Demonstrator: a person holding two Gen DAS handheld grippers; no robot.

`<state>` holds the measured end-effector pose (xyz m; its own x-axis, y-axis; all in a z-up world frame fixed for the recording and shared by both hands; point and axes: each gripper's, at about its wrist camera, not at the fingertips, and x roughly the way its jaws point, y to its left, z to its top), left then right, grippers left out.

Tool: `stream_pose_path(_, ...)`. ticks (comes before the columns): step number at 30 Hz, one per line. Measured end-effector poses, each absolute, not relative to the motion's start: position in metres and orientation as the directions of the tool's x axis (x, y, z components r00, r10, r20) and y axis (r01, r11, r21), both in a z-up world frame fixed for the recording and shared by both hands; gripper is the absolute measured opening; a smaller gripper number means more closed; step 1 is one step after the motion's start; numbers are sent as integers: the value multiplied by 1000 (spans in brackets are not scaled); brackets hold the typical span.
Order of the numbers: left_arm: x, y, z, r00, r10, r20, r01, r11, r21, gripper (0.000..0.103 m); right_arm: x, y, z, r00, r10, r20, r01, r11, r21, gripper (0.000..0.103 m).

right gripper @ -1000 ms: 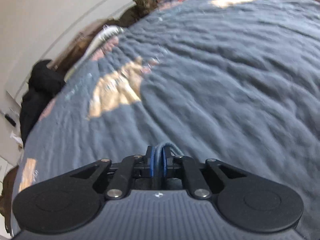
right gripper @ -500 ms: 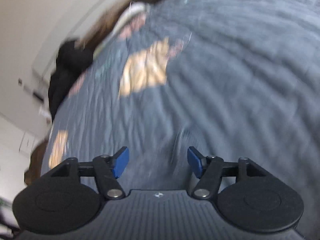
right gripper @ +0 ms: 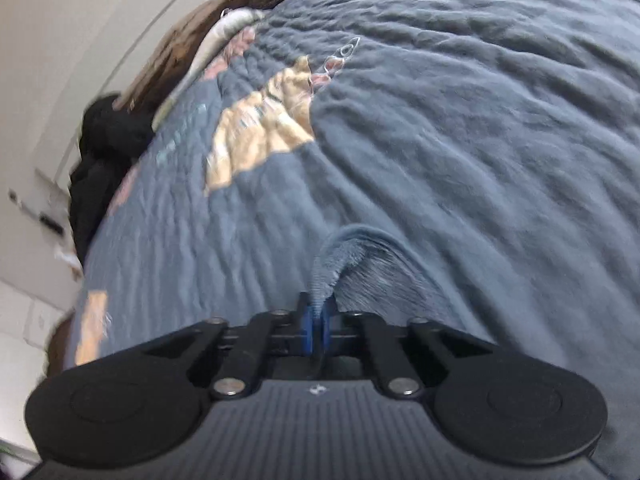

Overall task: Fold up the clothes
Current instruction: 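Pull the blanket edge toward the headboard with the right gripper and release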

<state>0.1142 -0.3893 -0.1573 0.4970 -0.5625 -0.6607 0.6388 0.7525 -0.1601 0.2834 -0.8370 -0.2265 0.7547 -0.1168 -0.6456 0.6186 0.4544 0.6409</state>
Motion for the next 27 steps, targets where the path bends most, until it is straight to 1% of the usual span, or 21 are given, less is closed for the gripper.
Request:
stream_pose_path(2,115,-389,-158,496,-561,-663,638,753,-160,70,288,-839,-225,789,-149,-596,596,418,685,4)
stream_pose_path(5,116,-389,-159,496,-557,-666,636,755,-157,70,294,-840,-223,806,-246,-539,592,369,717,7)
stream_pose_path(7,117,-388,-160,496,-554,-668,635,756,-155,70,301,-840,-222,810,-271,-520,586,374,719,19)
stream_pose_path(9,116,-388,-160,498,-554,-667,638,755,-151,70,305,-839,-218,823,-277,-496,568,393,723,40)
stream_pose_path(10,116,-388,-160,501,-552,-666,638,756,-146,70,305,-838,-213,839,-271,-471,543,407,734,46)
stream_pose_path(11,116,-388,-160,504,-550,-666,637,757,-144,70,304,-837,-208,855,-265,-446,518,421,744,59)
stream_pose_path(12,117,-387,-159,506,-550,-665,634,759,-146,70,304,-836,-203,870,-258,-420,492,435,754,66)
stream_pose_path(14,118,-386,-159,509,-548,-664,628,764,-149,70,301,-834,-190,883,-236,-407,470,468,748,69)
stream_pose_path(20,119,-380,-152,518,-556,-650,618,769,-165,70,264,-815,-140,881,-91,-464,423,587,690,69)
stream_pose_path(23,116,-380,-146,528,-566,-634,622,765,-165,70,224,-791,-109,862,-45,-504,391,693,606,69)
stream_pose_path(27,108,-382,-138,518,-601,-609,648,740,-181,70,143,-752,-82,820,-13,-573,335,822,461,69)
